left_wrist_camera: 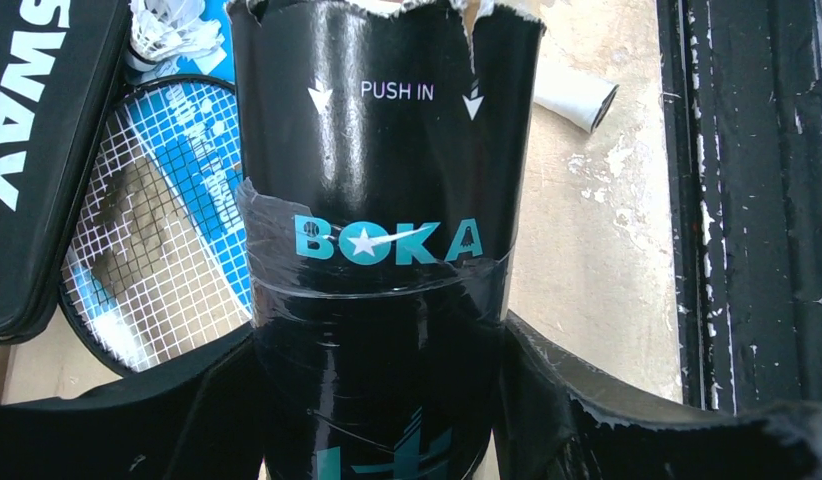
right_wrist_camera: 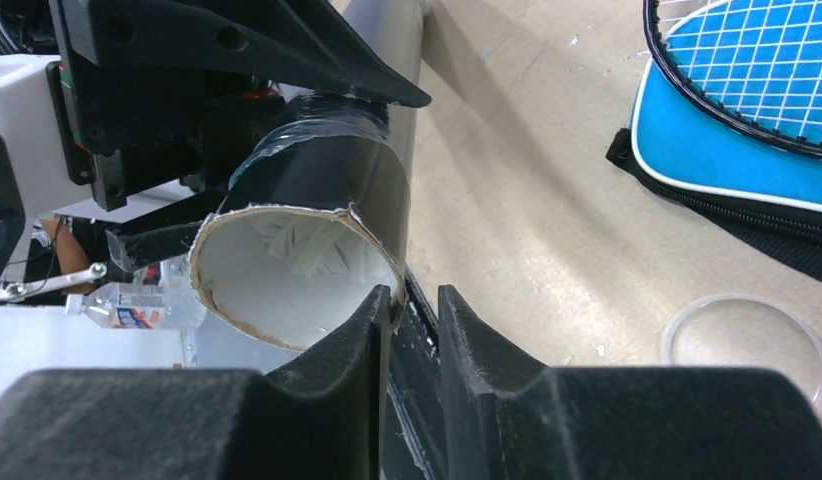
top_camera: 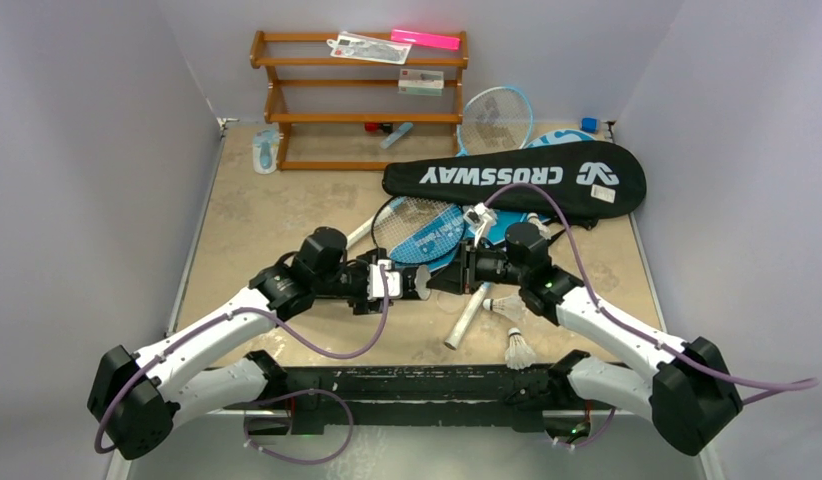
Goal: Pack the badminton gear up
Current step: Adjust the shuttle tube, then pick up the shuttlecock from the racket bag.
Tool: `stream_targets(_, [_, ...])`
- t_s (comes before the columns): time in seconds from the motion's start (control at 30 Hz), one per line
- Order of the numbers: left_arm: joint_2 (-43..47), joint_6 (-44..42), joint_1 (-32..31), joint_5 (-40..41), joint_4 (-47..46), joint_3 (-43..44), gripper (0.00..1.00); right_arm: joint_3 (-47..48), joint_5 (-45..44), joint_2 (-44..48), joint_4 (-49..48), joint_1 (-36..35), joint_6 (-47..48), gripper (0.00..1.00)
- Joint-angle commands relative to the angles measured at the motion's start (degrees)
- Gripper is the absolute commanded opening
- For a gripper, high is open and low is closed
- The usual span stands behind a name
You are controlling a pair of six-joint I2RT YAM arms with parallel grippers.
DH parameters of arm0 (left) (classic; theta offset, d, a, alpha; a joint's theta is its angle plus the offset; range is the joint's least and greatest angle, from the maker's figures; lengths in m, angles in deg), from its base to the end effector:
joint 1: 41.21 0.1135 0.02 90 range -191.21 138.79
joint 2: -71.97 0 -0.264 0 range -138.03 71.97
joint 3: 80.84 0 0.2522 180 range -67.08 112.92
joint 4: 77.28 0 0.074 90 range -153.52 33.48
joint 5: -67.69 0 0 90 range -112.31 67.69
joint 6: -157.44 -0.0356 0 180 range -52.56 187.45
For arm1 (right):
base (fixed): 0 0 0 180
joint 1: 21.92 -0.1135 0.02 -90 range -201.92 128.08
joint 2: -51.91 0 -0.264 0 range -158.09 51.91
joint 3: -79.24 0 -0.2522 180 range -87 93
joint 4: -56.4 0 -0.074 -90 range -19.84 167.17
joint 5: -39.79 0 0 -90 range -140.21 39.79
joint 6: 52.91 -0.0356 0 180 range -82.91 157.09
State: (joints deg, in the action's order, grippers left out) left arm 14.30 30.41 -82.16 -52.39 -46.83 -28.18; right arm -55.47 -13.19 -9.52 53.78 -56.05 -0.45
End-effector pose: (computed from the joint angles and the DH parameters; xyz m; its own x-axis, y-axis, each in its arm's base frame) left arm 0.1510 -0.1547 0.2537 0.1774 0.5360 -0.8254 0.9628 0.0792 0.2584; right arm 0.1830 0.1499 0.2513 -0.7217 0.0986 -0.6852 -0.6215 0.3435 0.7040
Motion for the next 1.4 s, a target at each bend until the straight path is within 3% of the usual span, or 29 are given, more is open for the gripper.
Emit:
stream_targets(0.0, [2.5, -1.4, 0.0, -2.0, 0.3, 1.0, 0.57, 3.0, -2.8, 2.8, 6.3, -0.4, 3.4, 0.28])
stream_targets(0.2, [3.2, 0.0, 0.1, 0.0, 1.4, 1.1, 0.55, 4.3, -17.3, 8.9, 16.9, -0.3, 3.8, 0.5])
stream_targets(0.37, [2.6, 2.8, 0.1, 4.8, 2.5, 1.8, 0.54, 5.7, -33.3, 10.9, 24.9, 1.5, 3.5, 0.5])
stream_targets(0.53, [4.6, 4.2, 0.1, 6.4, 1.8, 1.7, 0.54, 9.8, -38.4, 5.4, 28.6, 9.9, 4.3, 0.49])
stream_targets(0.77, [6.9, 5.8, 0.1, 7.3, 1.3, 1.5, 0.53, 8.8, -40.9, -6.5, 16.1, 18.0, 8.9, 0.51])
stream_targets(0.97, [10.0, 7.1, 0.1, 6.3, -0.5, 1.0, 0.53, 4.4, -44.2, -12.6, -2.7, 18.4, 17.7, 0.54])
stream_targets(1.23, [11.3, 7.5, 0.1, 6.8, -0.8, 0.5, 0.54, 3.7, -46.1, -23.5, -16.3, 18.6, 20.2, 0.55])
stream_targets(1.37, [11.4, 7.7, 0.1, 7.7, -0.7, 0.5, 0.54, 5.9, -45.6, -27.7, -17.9, 18.8, 20.3, 0.54])
